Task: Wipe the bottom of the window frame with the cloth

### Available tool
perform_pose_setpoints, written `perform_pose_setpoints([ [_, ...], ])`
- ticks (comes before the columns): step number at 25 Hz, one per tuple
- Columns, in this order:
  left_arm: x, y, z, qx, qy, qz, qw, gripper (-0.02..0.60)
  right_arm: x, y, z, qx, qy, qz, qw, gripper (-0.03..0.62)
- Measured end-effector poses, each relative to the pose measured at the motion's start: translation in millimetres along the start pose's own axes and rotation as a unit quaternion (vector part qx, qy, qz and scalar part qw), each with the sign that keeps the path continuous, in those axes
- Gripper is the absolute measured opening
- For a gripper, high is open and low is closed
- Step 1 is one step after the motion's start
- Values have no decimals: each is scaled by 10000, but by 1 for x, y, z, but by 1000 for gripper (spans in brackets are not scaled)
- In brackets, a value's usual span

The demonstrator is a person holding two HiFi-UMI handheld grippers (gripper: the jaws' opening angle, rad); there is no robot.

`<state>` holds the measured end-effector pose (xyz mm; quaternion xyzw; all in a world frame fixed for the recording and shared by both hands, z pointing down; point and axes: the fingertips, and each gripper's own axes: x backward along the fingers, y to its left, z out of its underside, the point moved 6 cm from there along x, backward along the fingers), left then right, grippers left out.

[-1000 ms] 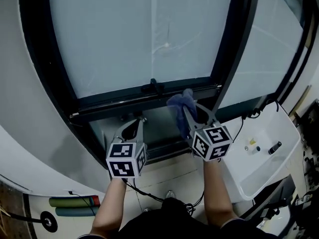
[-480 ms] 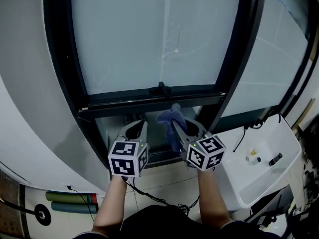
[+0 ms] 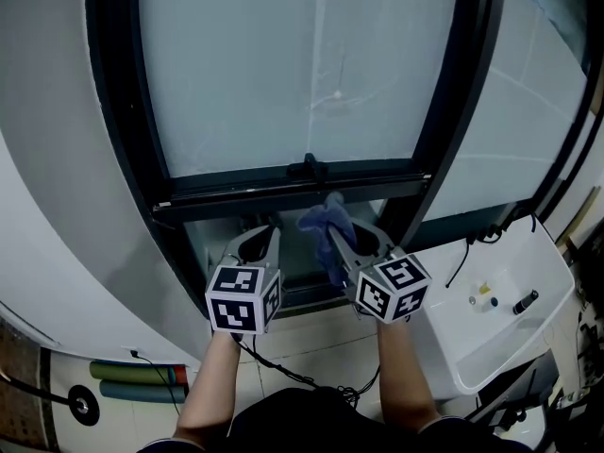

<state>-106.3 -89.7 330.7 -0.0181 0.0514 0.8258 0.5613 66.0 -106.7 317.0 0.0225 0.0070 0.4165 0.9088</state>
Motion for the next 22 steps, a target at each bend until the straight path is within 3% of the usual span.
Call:
perform_pose_setpoints([
  [22, 2, -2, 4, 45, 12, 86, 10000, 6, 0, 9, 2, 60, 79, -71, 9999, 95],
])
